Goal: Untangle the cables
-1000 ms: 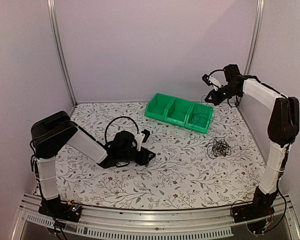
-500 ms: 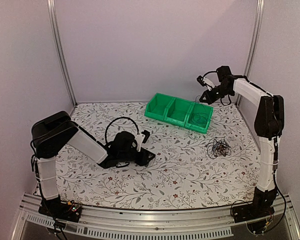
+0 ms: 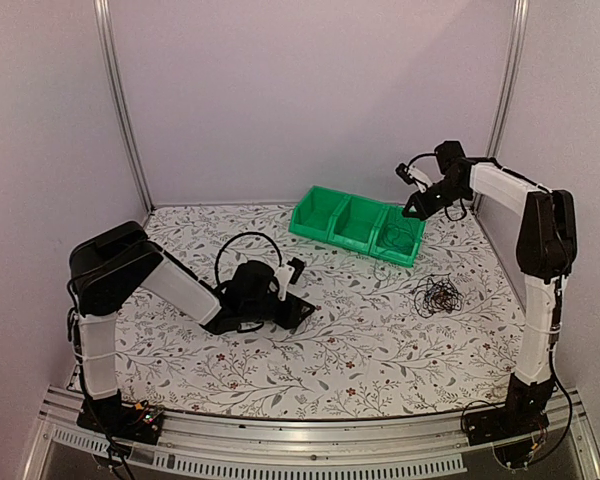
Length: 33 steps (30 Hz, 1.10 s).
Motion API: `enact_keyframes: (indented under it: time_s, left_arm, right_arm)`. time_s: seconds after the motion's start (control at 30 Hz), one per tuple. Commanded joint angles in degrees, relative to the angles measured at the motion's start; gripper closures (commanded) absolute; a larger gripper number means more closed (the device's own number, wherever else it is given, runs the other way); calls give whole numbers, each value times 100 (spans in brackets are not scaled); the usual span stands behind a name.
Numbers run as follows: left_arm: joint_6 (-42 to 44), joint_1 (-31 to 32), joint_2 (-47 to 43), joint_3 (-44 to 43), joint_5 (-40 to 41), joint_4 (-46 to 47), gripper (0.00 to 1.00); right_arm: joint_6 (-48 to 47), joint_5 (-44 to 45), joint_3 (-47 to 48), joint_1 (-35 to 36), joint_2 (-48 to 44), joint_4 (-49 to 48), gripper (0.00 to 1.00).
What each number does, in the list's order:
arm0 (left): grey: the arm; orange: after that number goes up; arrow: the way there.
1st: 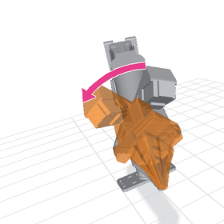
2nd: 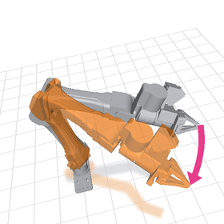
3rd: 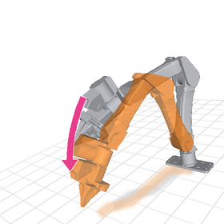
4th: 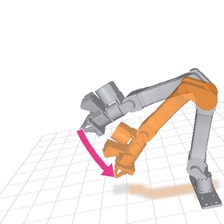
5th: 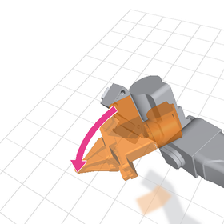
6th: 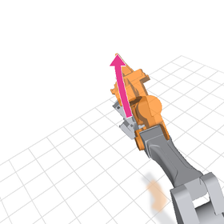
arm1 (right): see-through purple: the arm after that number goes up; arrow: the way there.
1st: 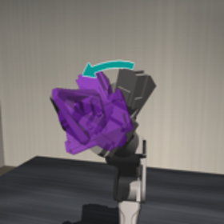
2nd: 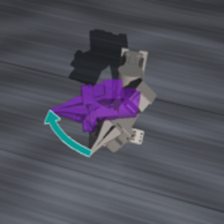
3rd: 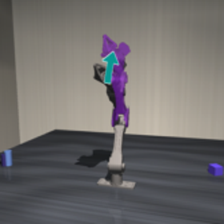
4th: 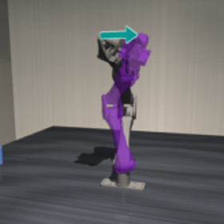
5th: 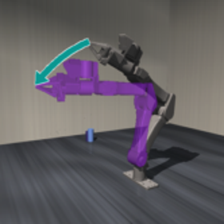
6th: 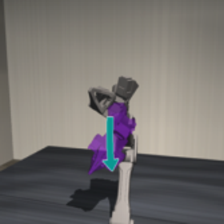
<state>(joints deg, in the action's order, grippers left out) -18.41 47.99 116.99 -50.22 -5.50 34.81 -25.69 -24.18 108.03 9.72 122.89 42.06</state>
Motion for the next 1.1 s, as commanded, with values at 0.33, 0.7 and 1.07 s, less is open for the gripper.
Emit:
enact_keyframes:
  time_s: [0.33,0.7,1.07]
  left_arm:
    - [-34,55,-23,-24,25,-330,54]
    - [-6,62,17,-195,-21,-462,54]
    - [-29,101,6,-89,-20,-456,54]
  right_arm:
    - [96,36,1454,13,-889,-119,100]
    - [11,268,1442,13,-1158,-347,100]
    - [-22,296,671,8,-1301,-479,100]
